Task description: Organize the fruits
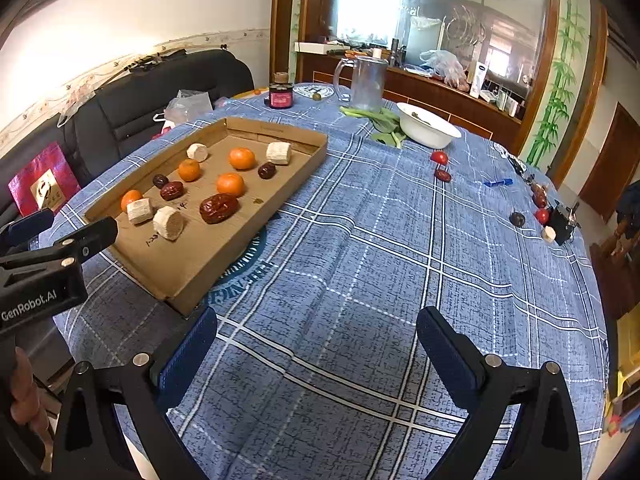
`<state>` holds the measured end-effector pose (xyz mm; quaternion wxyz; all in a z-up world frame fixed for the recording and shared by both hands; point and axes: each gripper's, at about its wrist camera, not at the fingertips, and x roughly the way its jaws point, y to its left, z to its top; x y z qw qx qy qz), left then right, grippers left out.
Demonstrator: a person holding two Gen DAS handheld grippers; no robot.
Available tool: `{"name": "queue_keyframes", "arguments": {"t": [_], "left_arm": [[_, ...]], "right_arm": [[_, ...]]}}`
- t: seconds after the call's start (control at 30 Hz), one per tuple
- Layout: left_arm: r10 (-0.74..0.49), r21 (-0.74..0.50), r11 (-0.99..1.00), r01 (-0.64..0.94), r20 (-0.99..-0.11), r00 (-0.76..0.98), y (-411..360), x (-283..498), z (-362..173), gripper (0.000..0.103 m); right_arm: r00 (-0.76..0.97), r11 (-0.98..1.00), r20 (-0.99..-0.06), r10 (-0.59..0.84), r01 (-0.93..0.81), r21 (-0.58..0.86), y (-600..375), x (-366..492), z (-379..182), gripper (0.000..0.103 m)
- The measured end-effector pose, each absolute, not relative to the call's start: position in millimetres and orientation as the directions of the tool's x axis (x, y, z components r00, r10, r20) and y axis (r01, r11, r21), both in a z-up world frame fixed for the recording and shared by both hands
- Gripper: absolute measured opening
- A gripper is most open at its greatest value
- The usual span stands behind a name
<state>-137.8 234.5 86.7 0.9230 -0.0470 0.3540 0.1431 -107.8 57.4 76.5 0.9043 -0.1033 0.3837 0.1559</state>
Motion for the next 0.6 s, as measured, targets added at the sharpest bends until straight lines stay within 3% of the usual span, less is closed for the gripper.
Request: {"name": "queue_keyframes", "arguments": {"t": [0.6], "left_arm": [[0.207, -0.027, 0.956, -0.291, -0.64, 0.74, 247, -149, 83, 0.1]], "right_arm": [[0.73, 0.944, -0.652, 0.204, -0.323, -0.066, 66, -110, 78, 0.101]]}}
